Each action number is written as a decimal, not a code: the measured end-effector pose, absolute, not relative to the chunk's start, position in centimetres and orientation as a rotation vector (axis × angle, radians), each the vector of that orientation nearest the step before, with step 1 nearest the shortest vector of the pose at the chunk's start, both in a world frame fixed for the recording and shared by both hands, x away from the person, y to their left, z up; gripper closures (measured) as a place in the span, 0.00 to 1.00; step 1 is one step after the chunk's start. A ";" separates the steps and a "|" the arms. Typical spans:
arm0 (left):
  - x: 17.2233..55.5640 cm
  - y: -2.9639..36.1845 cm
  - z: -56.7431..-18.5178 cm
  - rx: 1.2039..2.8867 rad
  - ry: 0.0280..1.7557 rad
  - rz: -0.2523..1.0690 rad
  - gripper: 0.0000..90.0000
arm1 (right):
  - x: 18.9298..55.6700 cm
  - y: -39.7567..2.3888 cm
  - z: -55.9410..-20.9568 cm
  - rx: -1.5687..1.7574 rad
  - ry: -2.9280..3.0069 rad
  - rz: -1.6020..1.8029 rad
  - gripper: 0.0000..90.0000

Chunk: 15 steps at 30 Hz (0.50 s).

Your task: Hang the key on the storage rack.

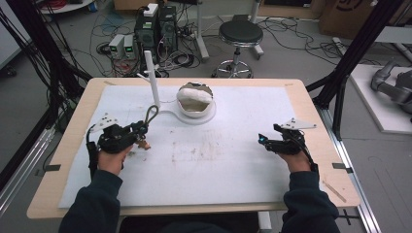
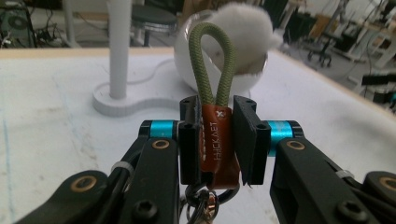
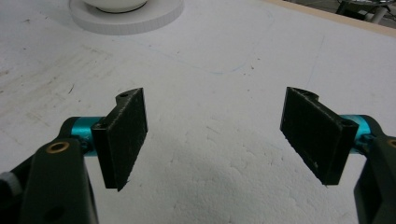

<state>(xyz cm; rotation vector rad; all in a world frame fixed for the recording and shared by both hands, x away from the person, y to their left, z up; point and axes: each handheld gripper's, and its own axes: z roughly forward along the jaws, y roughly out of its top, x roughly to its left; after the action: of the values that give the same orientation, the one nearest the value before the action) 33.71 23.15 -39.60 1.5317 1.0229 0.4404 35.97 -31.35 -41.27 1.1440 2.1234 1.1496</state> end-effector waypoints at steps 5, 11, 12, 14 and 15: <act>34.2 23.7 -37.7 1.467 0.993 0.480 0.81 | 35.9 -31.5 -41.2 1.143 2.115 1.169 0.26; 36.0 23.8 -34.8 1.415 0.973 0.504 0.81 | 36.0 -31.5 -41.2 1.139 2.114 1.172 0.26; 36.4 23.8 -34.4 1.414 0.974 0.507 0.81 | 36.0 -31.5 -41.2 1.139 2.115 1.172 0.26; 37.1 23.8 -33.7 1.411 0.981 0.509 0.81 | 36.0 -31.5 -41.2 1.138 2.115 1.173 0.26; 37.1 23.8 -33.7 1.411 0.981 0.509 0.81 | 36.0 -31.5 -41.2 1.138 2.115 1.173 0.26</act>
<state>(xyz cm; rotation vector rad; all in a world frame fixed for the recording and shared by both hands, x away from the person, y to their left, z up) 37.07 23.79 -33.69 1.4113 0.9812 0.5094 35.98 -31.47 -41.20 1.1381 2.1147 1.1731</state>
